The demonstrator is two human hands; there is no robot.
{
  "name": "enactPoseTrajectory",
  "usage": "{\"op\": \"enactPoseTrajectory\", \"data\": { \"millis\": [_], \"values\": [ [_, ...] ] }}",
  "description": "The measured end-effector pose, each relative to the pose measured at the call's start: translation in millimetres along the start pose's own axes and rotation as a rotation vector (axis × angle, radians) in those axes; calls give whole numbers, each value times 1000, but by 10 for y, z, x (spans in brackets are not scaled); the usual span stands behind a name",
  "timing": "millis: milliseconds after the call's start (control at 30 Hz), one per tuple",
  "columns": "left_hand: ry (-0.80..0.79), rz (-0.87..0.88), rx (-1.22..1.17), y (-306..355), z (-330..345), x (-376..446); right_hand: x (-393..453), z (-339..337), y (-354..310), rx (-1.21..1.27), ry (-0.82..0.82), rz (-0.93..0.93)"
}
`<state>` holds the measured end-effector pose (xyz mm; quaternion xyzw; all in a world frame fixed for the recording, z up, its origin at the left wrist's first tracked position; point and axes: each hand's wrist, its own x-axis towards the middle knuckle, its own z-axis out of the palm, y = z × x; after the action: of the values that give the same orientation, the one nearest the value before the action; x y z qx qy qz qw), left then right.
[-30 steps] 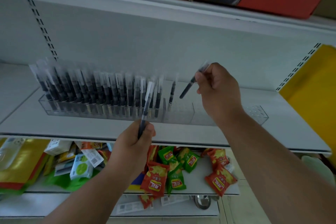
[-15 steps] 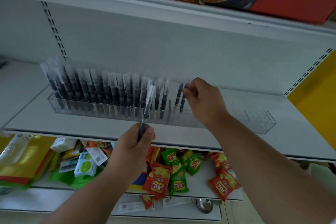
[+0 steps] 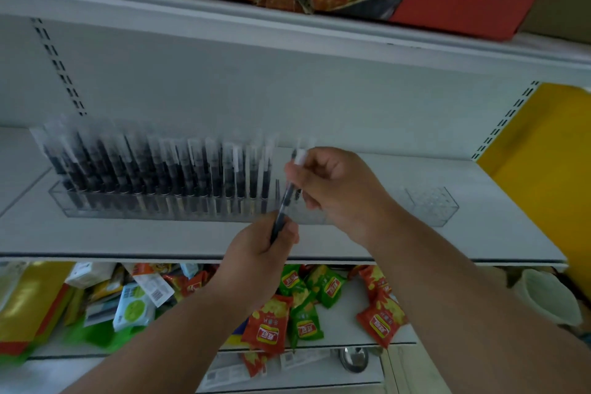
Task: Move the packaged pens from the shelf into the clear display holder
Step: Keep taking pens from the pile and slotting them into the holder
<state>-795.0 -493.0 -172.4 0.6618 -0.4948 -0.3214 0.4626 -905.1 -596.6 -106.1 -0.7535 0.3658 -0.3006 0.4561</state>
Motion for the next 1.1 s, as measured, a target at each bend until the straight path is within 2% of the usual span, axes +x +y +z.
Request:
{"op": "enactPoseTrajectory", "data": {
  "millis": [67, 133, 233, 300, 433, 500, 733, 1100],
  "values": [
    [-24, 25, 43, 26, 35, 43, -21, -58, 28, 79, 52, 16],
    [-26, 49, 156, 24, 18, 93, -18, -156, 54, 132, 186, 17],
    [35, 110, 433, 4, -53, 119, 42, -351, 62, 51, 413, -34],
    [99, 194, 561, 7, -58, 128, 84, -437, 59, -29, 457, -88],
    [185, 436, 710, -72, 15, 208, 159, -434, 105, -207, 410, -157],
    [189, 487, 757, -118, 54, 230, 197, -405, 136, -246, 380, -188],
    [126, 436, 885, -143, 92, 258, 290, -300, 269, -467, 155, -204],
    [86, 425, 918, -110, 39, 269, 281, -227, 310, -561, 161, -103]
  ]
}}
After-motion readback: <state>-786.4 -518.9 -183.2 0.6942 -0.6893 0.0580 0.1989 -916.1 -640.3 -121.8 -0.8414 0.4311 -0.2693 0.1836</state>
